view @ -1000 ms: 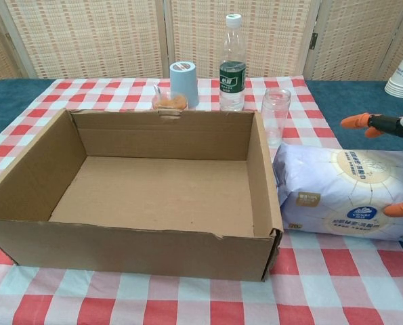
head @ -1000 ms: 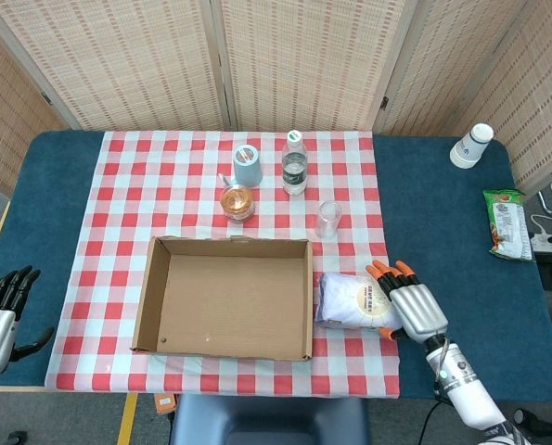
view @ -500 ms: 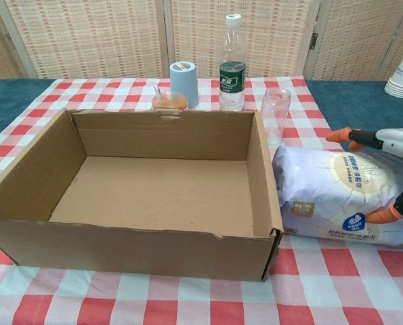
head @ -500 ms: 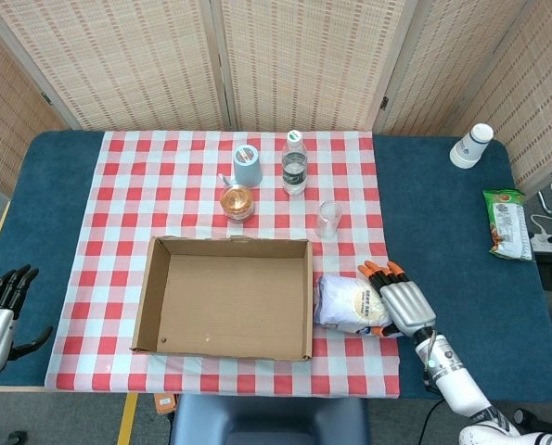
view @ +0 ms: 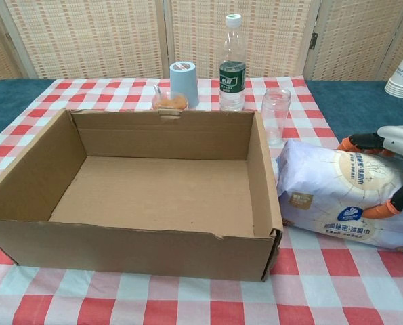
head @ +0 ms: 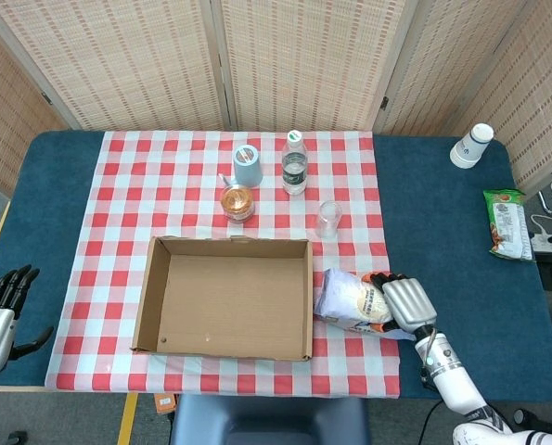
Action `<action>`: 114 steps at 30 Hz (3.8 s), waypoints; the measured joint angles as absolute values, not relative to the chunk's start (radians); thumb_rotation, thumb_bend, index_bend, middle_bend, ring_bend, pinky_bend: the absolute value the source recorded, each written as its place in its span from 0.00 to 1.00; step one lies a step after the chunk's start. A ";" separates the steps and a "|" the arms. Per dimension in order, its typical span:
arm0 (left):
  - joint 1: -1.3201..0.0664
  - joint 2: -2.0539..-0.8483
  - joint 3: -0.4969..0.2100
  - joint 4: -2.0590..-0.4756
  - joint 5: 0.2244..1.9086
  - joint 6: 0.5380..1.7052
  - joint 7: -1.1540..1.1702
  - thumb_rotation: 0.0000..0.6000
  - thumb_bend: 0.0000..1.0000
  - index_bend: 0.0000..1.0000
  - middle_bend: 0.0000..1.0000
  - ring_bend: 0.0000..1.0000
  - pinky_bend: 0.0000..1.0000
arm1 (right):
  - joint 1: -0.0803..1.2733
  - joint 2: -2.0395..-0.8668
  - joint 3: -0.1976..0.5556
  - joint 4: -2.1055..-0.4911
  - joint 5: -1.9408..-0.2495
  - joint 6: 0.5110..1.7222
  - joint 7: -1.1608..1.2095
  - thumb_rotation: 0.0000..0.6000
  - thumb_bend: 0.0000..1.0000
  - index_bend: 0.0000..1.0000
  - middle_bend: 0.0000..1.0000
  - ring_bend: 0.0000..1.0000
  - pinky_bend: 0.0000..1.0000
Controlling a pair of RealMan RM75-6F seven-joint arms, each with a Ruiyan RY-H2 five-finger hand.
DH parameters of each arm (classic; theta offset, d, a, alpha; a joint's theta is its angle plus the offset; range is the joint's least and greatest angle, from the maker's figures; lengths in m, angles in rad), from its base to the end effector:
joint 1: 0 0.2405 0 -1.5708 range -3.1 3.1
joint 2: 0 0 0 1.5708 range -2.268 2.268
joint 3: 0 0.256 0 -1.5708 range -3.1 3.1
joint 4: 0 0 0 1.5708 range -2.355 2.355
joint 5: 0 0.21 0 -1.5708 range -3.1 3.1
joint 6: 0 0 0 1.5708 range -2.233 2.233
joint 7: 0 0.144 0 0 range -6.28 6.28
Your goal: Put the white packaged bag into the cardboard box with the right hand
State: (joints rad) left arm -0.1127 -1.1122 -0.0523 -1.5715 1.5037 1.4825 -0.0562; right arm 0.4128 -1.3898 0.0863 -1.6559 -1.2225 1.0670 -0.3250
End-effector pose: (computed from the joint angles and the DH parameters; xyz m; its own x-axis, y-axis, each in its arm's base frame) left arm -0.3137 0.1910 0.1653 0.3866 -0.0116 0.9222 0.9215 -0.0350 -0.3867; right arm -0.2354 -0.2586 0.0236 0.3976 -0.3331 0.8549 -0.9165 -0.1885 0.3528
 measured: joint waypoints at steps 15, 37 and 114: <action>-0.114 -1.109 -0.054 -1.571 1.496 1.477 -0.062 1.00 0.24 0.00 0.00 0.00 0.10 | 0.403 -1.256 0.109 -1.831 -1.254 1.140 -0.343 1.00 0.00 0.53 0.36 0.37 0.58; -0.114 -1.102 -0.050 -1.576 1.503 1.476 -0.085 1.00 0.24 0.00 0.00 0.00 0.10 | 0.635 -1.225 0.278 -2.259 -1.177 1.191 -0.724 1.00 0.00 0.53 0.37 0.36 0.58; -0.122 -1.097 -0.048 -1.565 1.479 1.434 -0.101 1.00 0.24 0.00 0.00 0.00 0.10 | 0.468 -1.092 -0.028 -1.991 -1.386 1.611 -0.541 1.00 0.00 0.05 0.01 0.00 0.07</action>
State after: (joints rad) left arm -0.1223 -1.0974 -0.0484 -1.5646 1.4791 1.4338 -0.1014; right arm 0.4680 -1.0920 -0.0276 -1.9912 -1.3856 1.6112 -0.5409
